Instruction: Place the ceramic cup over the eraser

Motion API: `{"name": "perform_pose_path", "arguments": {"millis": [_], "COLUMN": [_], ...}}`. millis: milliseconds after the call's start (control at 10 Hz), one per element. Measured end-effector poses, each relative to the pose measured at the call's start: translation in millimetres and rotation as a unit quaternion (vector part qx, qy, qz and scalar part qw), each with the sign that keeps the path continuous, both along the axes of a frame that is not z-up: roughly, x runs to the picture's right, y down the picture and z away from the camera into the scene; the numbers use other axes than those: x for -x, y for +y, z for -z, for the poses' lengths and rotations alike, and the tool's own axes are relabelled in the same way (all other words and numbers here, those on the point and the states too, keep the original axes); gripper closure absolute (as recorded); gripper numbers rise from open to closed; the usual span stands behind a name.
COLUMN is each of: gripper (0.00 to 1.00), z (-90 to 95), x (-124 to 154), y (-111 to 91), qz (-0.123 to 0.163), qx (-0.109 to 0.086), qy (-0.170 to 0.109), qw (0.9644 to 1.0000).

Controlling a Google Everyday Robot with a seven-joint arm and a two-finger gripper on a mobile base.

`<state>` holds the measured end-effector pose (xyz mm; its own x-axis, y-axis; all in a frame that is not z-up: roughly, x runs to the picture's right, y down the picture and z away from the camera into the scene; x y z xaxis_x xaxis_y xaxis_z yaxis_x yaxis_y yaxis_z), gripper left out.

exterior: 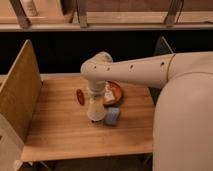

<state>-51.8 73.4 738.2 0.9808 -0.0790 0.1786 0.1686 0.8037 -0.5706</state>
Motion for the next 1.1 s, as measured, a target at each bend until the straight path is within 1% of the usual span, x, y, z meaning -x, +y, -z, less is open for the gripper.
{"name": "perform_pose_path", "arguments": {"millis": [100,300,500,600,1100], "gripper": [0.60,0.37,0.21,0.20,0.20], "z": [0.0,0.0,-0.1,0.0,0.0], "x": [-0.1,-0.4,-0.4,-0.4,-0.4], "y": [-0.2,-0.1,-0.1,-0.1,-0.2], "qz": [0.000,0.000,0.000,0.000,0.000], "qx": [0.000,0.000,0.000,0.000,0.000], "qy": [0.000,0.000,0.000,0.000,0.000], "qw": [1.0000,1.0000,1.0000,1.0000,1.0000]}}
